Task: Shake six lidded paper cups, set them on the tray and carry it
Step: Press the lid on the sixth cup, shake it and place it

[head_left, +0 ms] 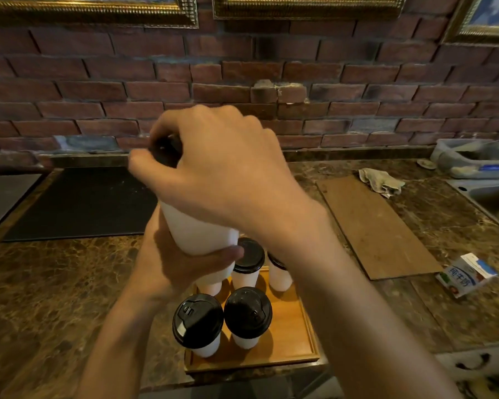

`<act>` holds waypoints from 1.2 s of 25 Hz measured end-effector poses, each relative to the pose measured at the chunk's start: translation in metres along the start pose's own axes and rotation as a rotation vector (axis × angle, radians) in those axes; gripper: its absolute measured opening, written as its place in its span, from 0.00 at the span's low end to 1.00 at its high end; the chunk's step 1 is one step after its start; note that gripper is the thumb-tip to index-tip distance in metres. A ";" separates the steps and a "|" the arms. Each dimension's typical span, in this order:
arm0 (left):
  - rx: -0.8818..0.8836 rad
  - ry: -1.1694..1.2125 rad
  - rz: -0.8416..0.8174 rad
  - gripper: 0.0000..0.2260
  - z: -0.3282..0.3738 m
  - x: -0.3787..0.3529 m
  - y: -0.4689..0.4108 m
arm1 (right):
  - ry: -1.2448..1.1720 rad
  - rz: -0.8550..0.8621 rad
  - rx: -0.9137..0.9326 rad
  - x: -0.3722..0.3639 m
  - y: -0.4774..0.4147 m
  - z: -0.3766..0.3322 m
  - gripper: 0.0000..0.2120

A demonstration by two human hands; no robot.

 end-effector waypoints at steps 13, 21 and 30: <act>0.070 -0.007 0.038 0.36 -0.006 -0.007 -0.005 | -0.107 -0.140 0.015 -0.006 -0.012 0.011 0.11; 0.036 -0.094 0.043 0.29 -0.008 -0.014 -0.009 | -0.010 -0.034 -0.076 -0.003 -0.009 0.022 0.12; 0.076 0.010 -0.195 0.39 -0.003 -0.019 0.003 | -0.689 -0.410 0.037 0.007 -0.001 0.011 0.09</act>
Point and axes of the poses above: each hand's wrist, its own y-axis away from the middle knuckle, its own x-axis out of the back of the hand, z = x × y, the point moved 10 cm from there along -y, towards the middle knuckle, and after that the axes turned 15 degrees about z, right-handed, at the moved point
